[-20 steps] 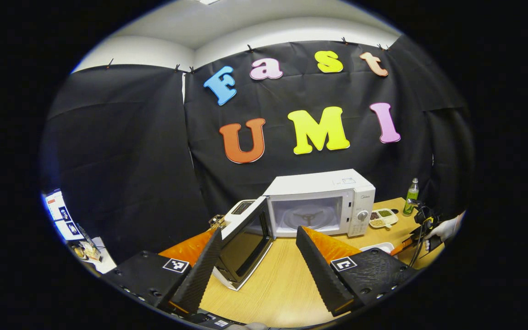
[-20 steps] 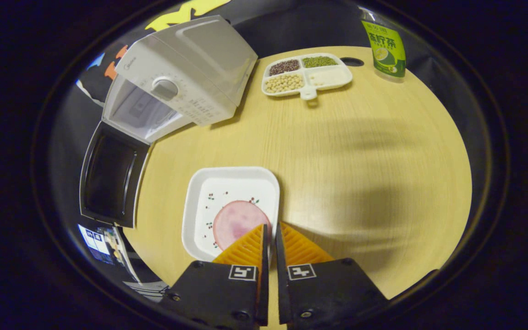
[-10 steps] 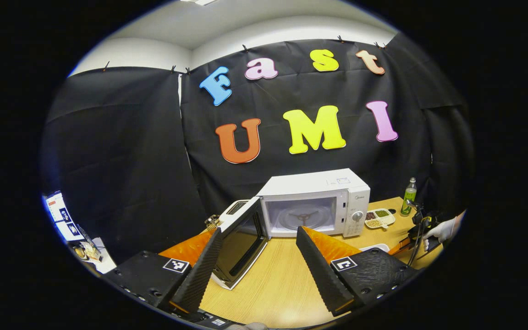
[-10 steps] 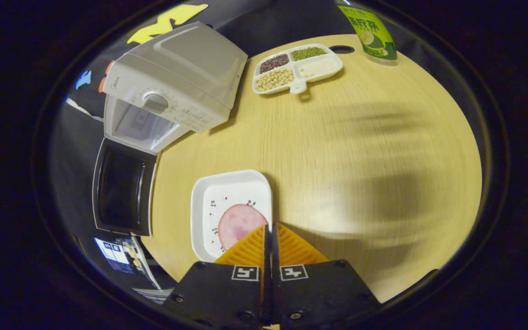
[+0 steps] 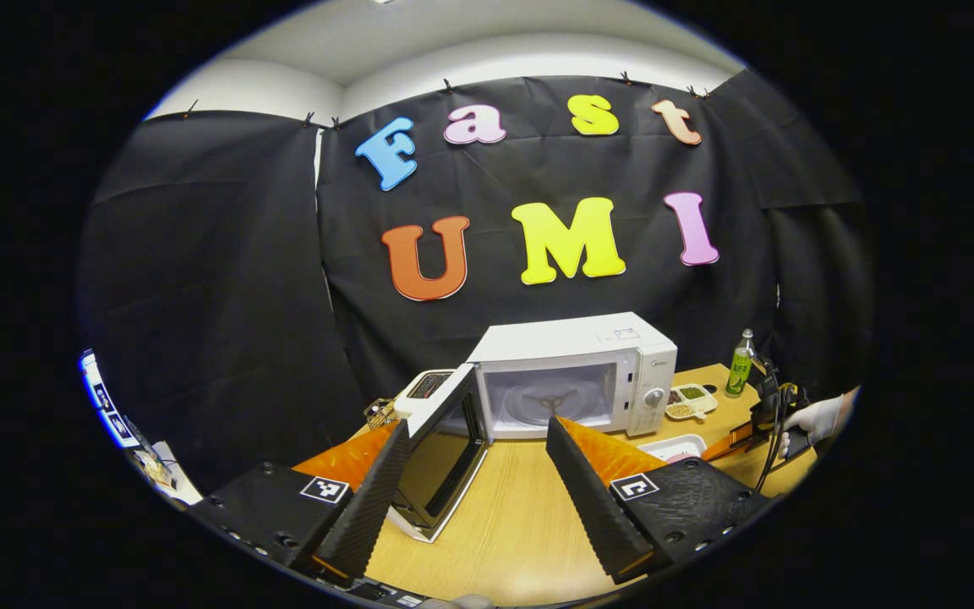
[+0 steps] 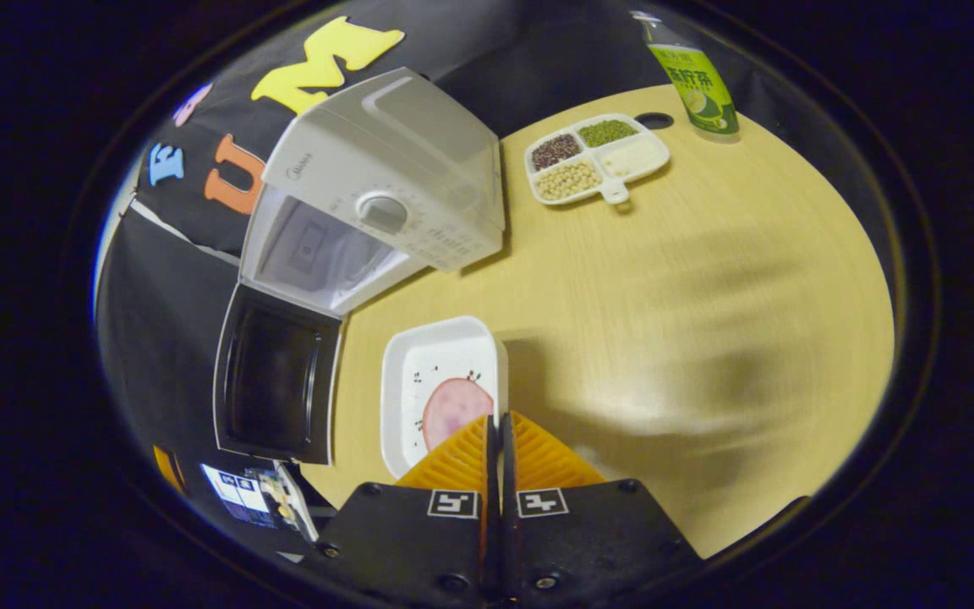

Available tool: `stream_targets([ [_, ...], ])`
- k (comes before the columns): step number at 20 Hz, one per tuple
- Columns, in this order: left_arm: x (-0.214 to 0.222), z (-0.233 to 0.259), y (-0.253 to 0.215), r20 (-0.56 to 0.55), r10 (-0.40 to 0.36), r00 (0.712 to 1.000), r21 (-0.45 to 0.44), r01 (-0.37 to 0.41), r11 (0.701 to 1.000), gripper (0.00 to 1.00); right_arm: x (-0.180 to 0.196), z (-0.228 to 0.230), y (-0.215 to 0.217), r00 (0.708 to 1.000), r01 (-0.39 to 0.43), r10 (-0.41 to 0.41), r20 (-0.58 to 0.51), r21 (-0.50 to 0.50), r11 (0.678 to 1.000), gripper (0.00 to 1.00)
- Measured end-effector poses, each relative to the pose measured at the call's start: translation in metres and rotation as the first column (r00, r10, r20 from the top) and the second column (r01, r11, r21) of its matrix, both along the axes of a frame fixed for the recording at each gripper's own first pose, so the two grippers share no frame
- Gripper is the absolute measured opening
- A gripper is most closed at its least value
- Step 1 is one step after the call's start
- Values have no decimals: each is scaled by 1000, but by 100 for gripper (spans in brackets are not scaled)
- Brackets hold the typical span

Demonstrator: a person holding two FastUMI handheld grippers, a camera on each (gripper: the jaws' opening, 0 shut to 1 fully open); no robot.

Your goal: Open the microwave oven with the left hand, put the food in, and close the microwave oven.

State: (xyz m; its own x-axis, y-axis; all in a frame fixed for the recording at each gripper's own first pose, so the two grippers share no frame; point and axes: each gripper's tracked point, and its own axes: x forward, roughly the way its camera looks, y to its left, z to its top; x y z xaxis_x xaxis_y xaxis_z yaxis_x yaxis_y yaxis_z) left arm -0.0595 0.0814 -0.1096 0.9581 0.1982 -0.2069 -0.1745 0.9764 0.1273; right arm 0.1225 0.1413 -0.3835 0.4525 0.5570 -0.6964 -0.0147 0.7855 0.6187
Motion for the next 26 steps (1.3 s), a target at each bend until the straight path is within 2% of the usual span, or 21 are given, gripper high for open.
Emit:
stream_targets([
  [1, -1, 1, 5, -1, -13, 1000, -1, 13, 1000, 96, 3, 8, 12, 999, 12, -13, 31, 10, 1000, 4],
  [2, -1, 0, 9, -3, -34, 999, -5, 34, 999, 100, 6, 16, 26, 998, 26, -27, 65, 19, 999, 4],
  [3, -2, -2, 14, -11, -55, 998, -9, 55, 998, 96, 11, 22, 39, 994, 41, -44, 98, 29, 999, 4],
  [5, -5, -4, 27, -27, -82, 996, 12, 82, 997, 96, 24, 31, 69, 983, 82, -92, 159, 63, 995, 4],
  [8, -8, -7, 49, -53, -89, 995, 34, 91, 995, 96, 43, 37, 113, 955, 184, -212, 205, 145, 972, 4],
  [10, -11, -5, 66, -57, -79, 995, 59, 82, 995, 96, 57, 43, 139, 922, 270, -318, 222, 221, 937, 4],
  [13, -12, -9, 87, -58, -61, 996, 49, 64, 997, 96, 73, 46, 169, 850, 400, -474, 230, 305, 864, 4],
  [14, -13, -13, 93, -63, -52, 997, 42, 55, 998, 100, 76, 43, 178, 829, 439, -515, 219, 317, 841, 4],
  [15, -16, -21, 102, -83, -37, 996, 41, 41, 998, 96, 80, 39, 186, 804, 479, -557, 207, 329, 814, 0],
  [16, -19, -27, 110, -94, -25, 995, 44, 29, 999, 96, 86, 38, 195, 785, 503, -584, 206, 338, 796, 4],
  [19, -22, -42, 127, -115, -4, 993, 59, 11, 998, 96, 104, 29, 216, 720, 580, -671, 179, 378, 722, 4],
  [20, -22, -49, 130, -127, -3, 992, 61, 10, 998, 96, 110, 27, 222, 699, 604, -696, 165, 385, 698, 0],
  [21, -19, -55, 134, -137, 1, 991, 60, 8, 998, 96, 118, 24, 226, 679, 627, -718, 153, 387, 676, 4],
  [22, -16, -59, 136, -141, -1, 990, 52, 8, 999, 96, 129, 19, 232, 667, 638, -730, 147, 392, 662, 0],
  [26, -7, -79, 145, -168, 13, 986, 32, -7, 999, 96, 169, 12, 242, 608, 678, -782, 137, 422, 602, 4],
])
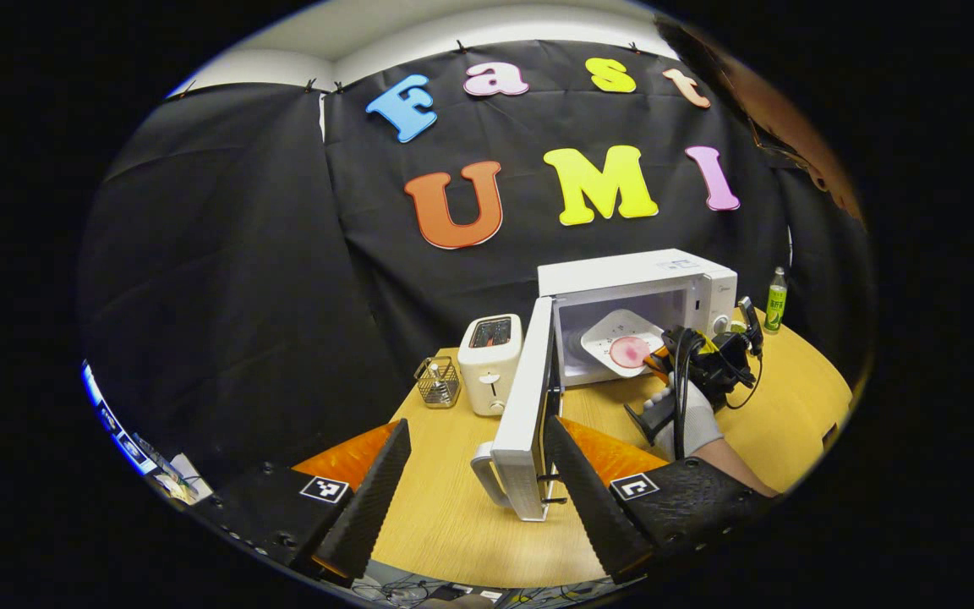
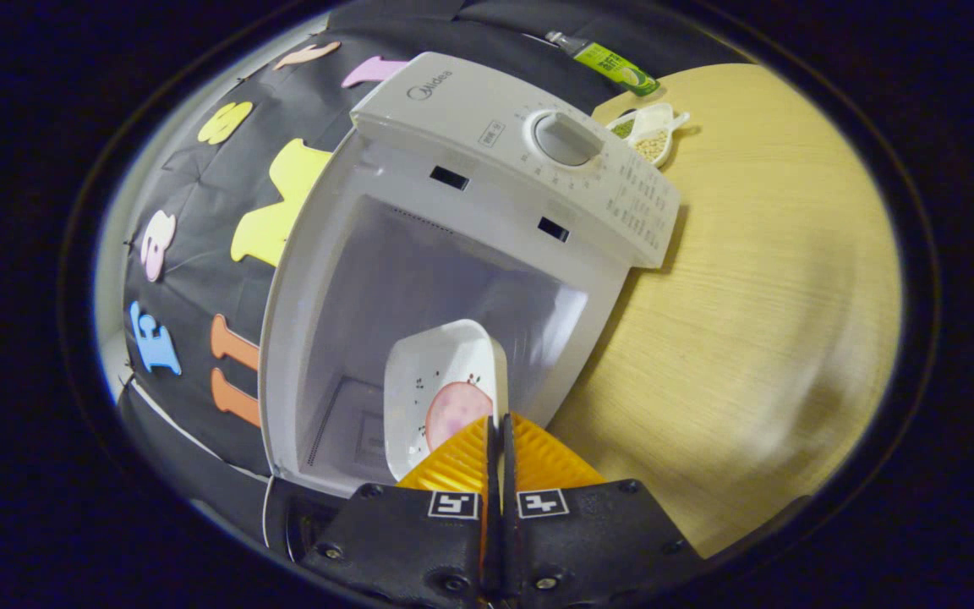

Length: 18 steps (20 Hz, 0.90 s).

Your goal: Open the microwave oven with the left hand, put the food in, and close the microwave oven.

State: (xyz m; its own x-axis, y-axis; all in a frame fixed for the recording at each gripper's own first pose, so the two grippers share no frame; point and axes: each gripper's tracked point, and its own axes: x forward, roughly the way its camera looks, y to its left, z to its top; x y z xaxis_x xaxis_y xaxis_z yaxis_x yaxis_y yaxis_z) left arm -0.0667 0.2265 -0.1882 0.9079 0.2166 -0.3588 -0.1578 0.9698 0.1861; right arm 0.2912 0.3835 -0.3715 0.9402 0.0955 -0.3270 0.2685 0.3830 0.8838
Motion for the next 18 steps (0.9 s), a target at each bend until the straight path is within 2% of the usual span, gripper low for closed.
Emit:
stream_targets([
  [2, 3, -8, 2, -12, 5, 1000, -10, -5, 1000, 96, 20, -4, 6, 1000, 11, -11, 5, 20, 1000, 0],
  [3, 4, -10, 4, -14, 7, 1000, -12, -7, 1000, 96, 27, -7, 9, 1000, 9, -9, 3, 17, 1000, 4],
  [6, 9, -16, 9, -16, 13, 1000, -12, -14, 1000, 96, 47, -17, 8, 999, 46, -46, -7, 12, 999, 4],
  [7, 11, -18, 9, -14, 16, 1000, -13, -17, 1000, 96, 51, -14, 4, 998, 67, -67, 2, 20, 998, 0],
  [8, 12, -20, 11, -23, 18, 1000, -14, -18, 1000, 96, 57, -14, 2, 997, 77, -77, 2, 14, 997, 4],
  [10, 11, -23, 12, -30, 24, 999, -18, -25, 1000, 96, 63, -12, 0, 997, 74, -74, 9, -23, 997, 4],
  [12, 14, -22, 14, -13, 29, 999, -12, -29, 999, 96, 66, -6, 1, 996, 75, -75, 40, 1, 997, 6],
  [13, 16, -22, 14, -8, 32, 999, -16, -32, 999, 96, 66, -2, -1, 996, 74, -75, 57, 12, 997, 3],
  [14, 16, -21, 13, -6, 33, 999, -19, -33, 999, 96, 62, 5, -1, 993, 72, -73, 96, 9, 997, 14],
  [15, 16, -20, 13, -1, 31, 1000, -21, -31, 999, 96, 60, 15, -2, 988, 62, -61, 141, -3, 998, 11],
  [16, 17, -19, 13, 5, 29, 1000, -22, -29, 999, 96, 53, 24, -1, 983, 53, -49, 177, -19, 998, 31],
  [18, 20, -8, 14, 20, 23, 1000, -18, -23, 1000, 96, 34, 37, -2, 981, 8, 17, 194, -128, 992, 71],
])
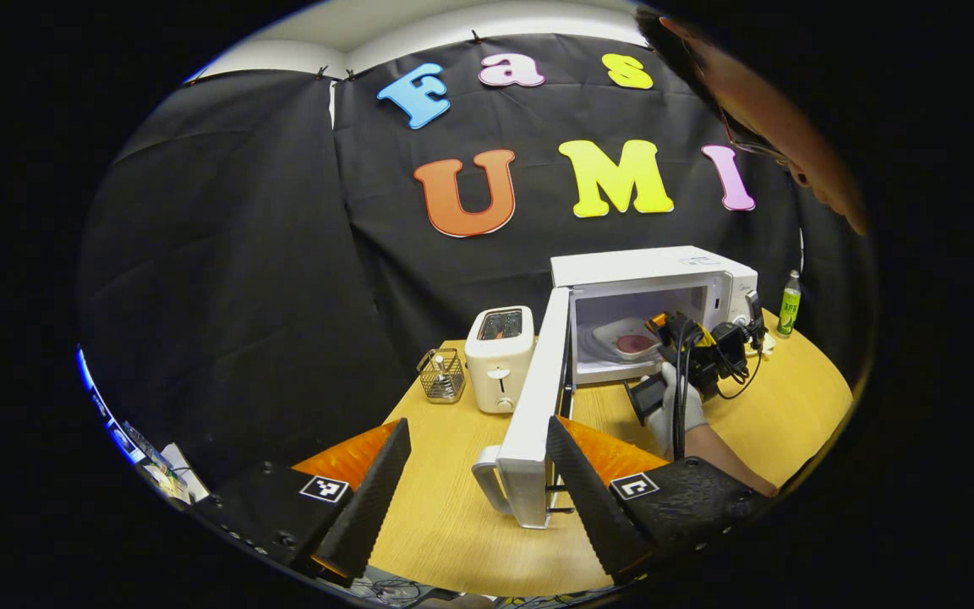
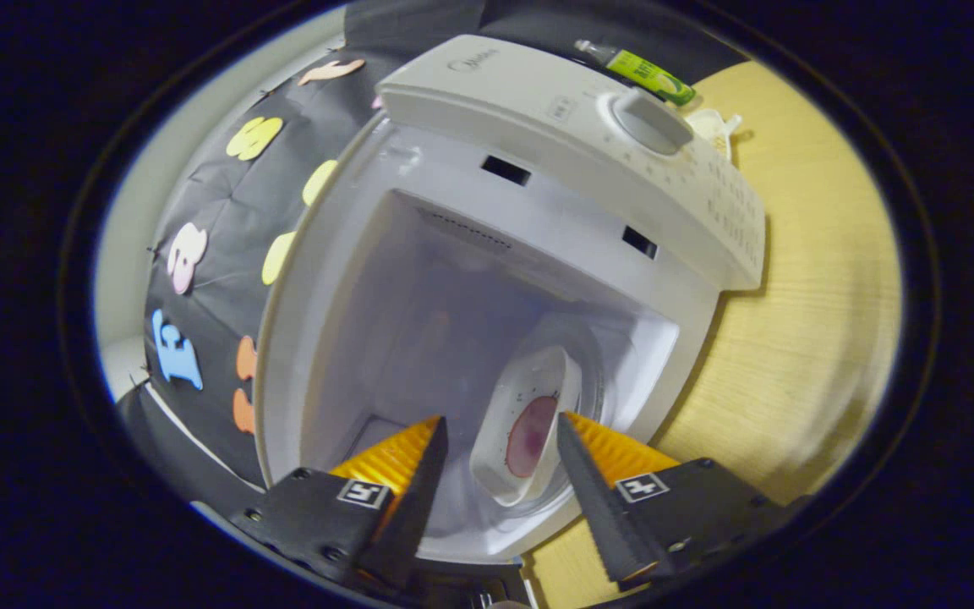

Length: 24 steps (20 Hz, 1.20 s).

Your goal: Open the microwave oven with the left hand, put the food in, and close the microwave oven.

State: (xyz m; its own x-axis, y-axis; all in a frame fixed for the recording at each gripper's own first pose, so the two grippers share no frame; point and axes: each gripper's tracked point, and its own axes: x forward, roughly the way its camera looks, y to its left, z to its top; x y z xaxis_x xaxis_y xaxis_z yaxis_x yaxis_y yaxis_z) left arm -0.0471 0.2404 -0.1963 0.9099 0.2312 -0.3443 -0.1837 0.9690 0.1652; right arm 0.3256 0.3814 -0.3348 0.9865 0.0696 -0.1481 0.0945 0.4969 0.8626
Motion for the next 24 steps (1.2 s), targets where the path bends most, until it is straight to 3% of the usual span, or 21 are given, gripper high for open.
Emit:
stream_targets([
  [1, 0, 9, -2, 20, -7, 1000, 5, 6, 1000, 96, -8, 3, -3, 1000, -27, 26, -13, -79, 996, 99],
  [5, 3, 33, -8, 68, -31, 997, 14, 30, 999, 96, -43, 35, -9, 985, -172, 168, -41, -334, 927, 99],
  [6, 3, 41, -10, 85, -39, 996, 14, 38, 999, 96, -53, 44, -15, 979, -202, 196, -54, -380, 903, 88],
  [10, 7, 65, -25, 153, -76, 985, 8, 75, 997, 96, -92, 91, -51, 961, -259, 267, -67, -552, 793, 89],
  [12, 8, 71, -33, 176, -90, 980, -4, 92, 996, 96, -115, 111, -75, 949, -287, 304, -88, -640, 712, 89],
  [13, 7, 74, -34, 190, -90, 978, -7, 94, 996, 96, -126, 120, -93, 948, -285, 304, -96, -680, 675, 100],
  [16, 6, 79, -37, 217, -93, 972, -22, 100, 995, 96, -160, 149, -140, 956, -258, 274, -105, -746, 614, 100],
  [17, 6, 79, -36, 220, -91, 971, -22, 99, 995, 96, -171, 157, -157, 960, -247, 258, -108, -759, 602, 89],
  [18, 5, 80, -35, 221, -89, 971, -22, 96, 995, 96, -182, 164, -172, 965, -235, 240, -110, -771, 592, 89],
  [19, 7, 79, -33, 220, -88, 972, -22, 95, 995, 96, -191, 170, -189, 968, -227, 223, -115, -780, 583, 100],
  [21, 9, 81, -31, 233, -87, 969, -23, 95, 995, 96, -211, 180, -217, 973, -220, 186, -137, -793, 568, 100],
  [22, 10, 79, -28, 233, -81, 969, -23, 89, 996, 96, -220, 185, -231, 975, -214, 165, -146, -801, 558, 89],
  [23, 12, 79, -25, 236, -69, 969, -21, 76, 997, 96, -230, 189, -242, 978, -206, 152, -145, -806, 555, 90],
  [24, 14, 78, -22, 239, -58, 969, -20, 64, 998, 95, -235, 192, -249, 980, -195, 142, -140, -810, 553, 100],
])
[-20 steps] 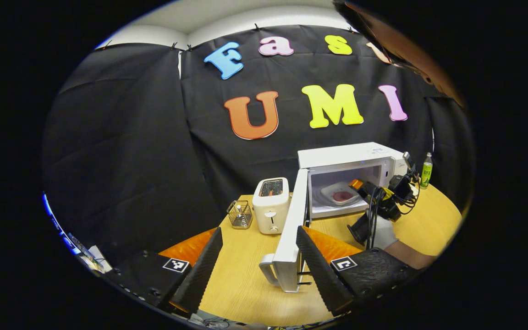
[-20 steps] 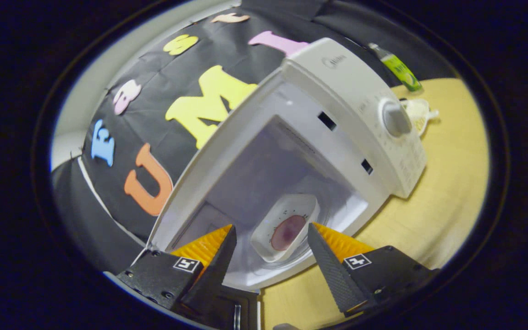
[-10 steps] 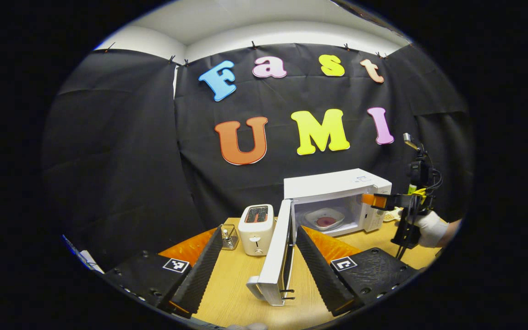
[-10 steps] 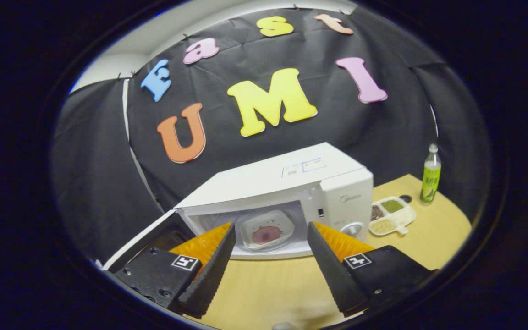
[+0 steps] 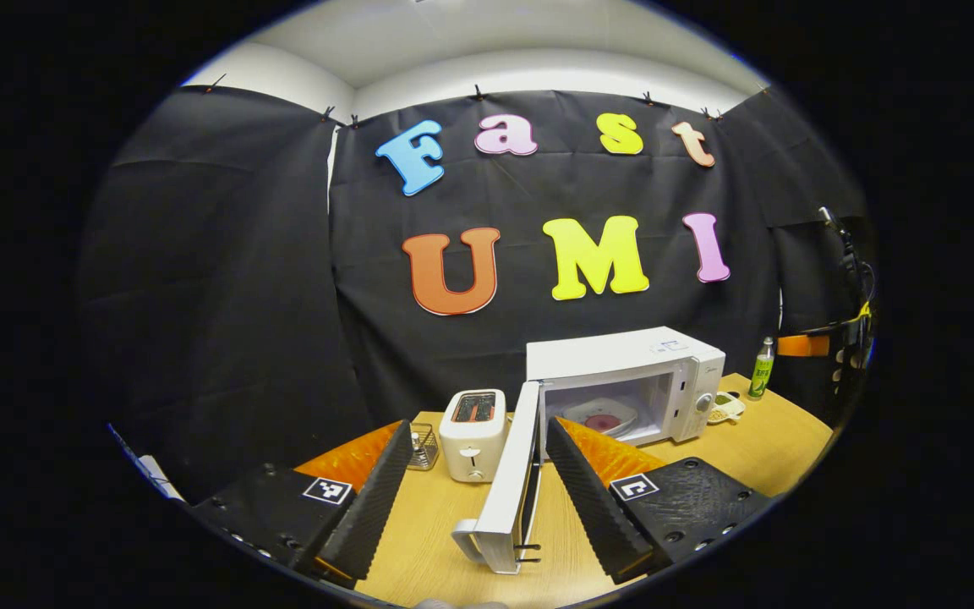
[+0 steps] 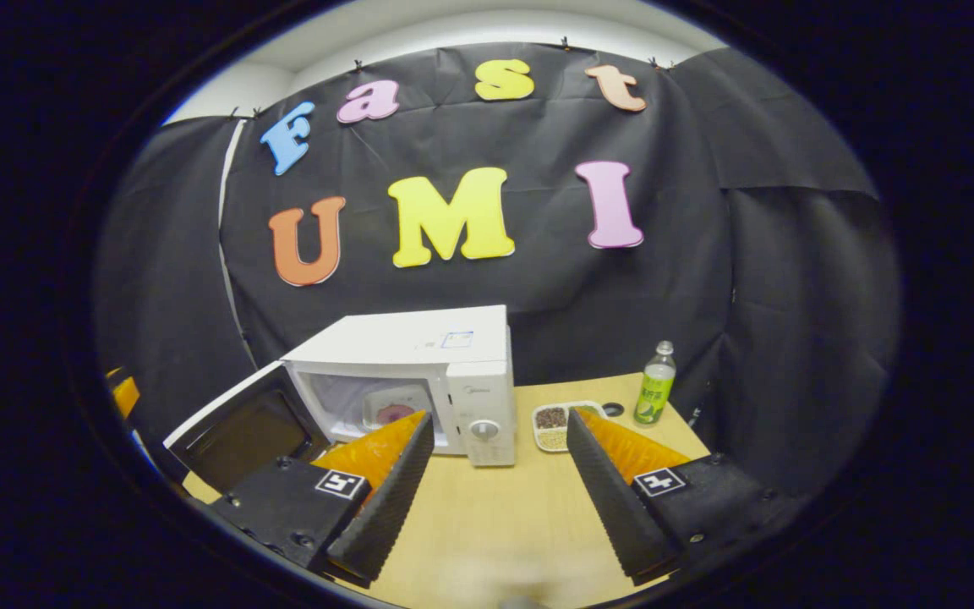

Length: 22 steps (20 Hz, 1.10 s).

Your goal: Open the microwave oven with the left hand, put the food in, and close the microwave oven.

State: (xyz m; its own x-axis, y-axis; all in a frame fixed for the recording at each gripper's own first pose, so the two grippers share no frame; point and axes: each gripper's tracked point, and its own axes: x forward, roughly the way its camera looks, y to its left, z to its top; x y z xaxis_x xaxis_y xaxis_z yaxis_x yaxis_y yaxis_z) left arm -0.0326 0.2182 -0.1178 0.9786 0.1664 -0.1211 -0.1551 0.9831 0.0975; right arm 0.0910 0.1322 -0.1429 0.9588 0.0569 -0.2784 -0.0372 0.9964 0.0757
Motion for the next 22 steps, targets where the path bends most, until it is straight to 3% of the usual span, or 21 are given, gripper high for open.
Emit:
stream_targets([
  [2, 4, 2, 2, 11, 1, 1000, -8, -1, 1000, 93, -9, 7, -18, 999, 29, -29, 13, -11, 1000, 100],
  [4, 7, -1, 2, 7, -15, 1000, -30, 15, 999, 84, -18, 11, -25, 999, 46, -46, 8, 0, 999, 100],
  [6, 9, -5, -3, 2, -55, 999, -49, 55, 997, 60, -22, 16, -29, 999, 52, -52, 14, 12, 999, 100],
  [7, 9, -7, -1, 11, -63, 998, -53, 63, 997, 58, -24, 17, -28, 998, 53, -53, 16, 12, 999, 91],
  [8, 11, -16, 1, -7, -65, 998, -57, 65, 996, 39, -26, 18, -27, 999, 50, -51, 17, 15, 999, 100],
  [10, 18, -28, 24, -16, -2, 1000, -33, 2, 999, 24, -28, 19, -23, 999, 43, -44, 12, 20, 999, 100],
  [11, 16, -31, 32, -20, 24, 999, -26, -25, 999, 0, -30, 19, -22, 999, 40, -40, 7, 23, 999, 92],
  [12, 17, -44, 34, -41, 20, 999, -39, -22, 999, 0, -32, 20, -22, 999, 39, -39, 2, 25, 999, 100],
  [13, 13, -52, 33, -59, 11, 998, -53, -14, 998, 2, -33, 21, -22, 999, 41, -41, 2, 27, 999, 100],
  [14, 15, -61, 33, -70, -5, 998, -65, 0, 998, 0, -34, 24, -23, 999, 42, -42, 6, 28, 999, 92],
  [15, 11, -70, 34, -89, -20, 996, -84, 12, 996, 0, -36, 25, -23, 999, 42, -43, 6, 27, 999, 100],
  [16, 11, -80, 37, -98, -21, 995, -94, 11, 996, 0, -39, 27, -25, 999, 46, -46, 9, 27, 999, 92],
  [17, 10, -93, 42, -124, -26, 992, -112, 12, 994, 0, -41, 30, -25, 999, 51, -51, 11, 33, 998, 100],
  [18, 9, -106, 46, -150, -28, 988, -129, 9, 992, 0, -42, 32, -26, 998, 55, -56, 13, 37, 998, 92],
  [19, 9, -113, 49, -159, -25, 987, -144, 2, 990, 0, -45, 32, -28, 998, 62, -63, 11, 38, 997, 92],
  [20, 11, -122, 56, -174, -17, 985, -147, -9, 989, 0, -47, 33, -28, 998, 65, -66, 10, 38, 997, 100],
  [22, 11, -135, 66, -179, 6, 984, -129, -30, 991, 0, -50, 35, -30, 997, 73, -74, 8, 31, 997, 100],
])
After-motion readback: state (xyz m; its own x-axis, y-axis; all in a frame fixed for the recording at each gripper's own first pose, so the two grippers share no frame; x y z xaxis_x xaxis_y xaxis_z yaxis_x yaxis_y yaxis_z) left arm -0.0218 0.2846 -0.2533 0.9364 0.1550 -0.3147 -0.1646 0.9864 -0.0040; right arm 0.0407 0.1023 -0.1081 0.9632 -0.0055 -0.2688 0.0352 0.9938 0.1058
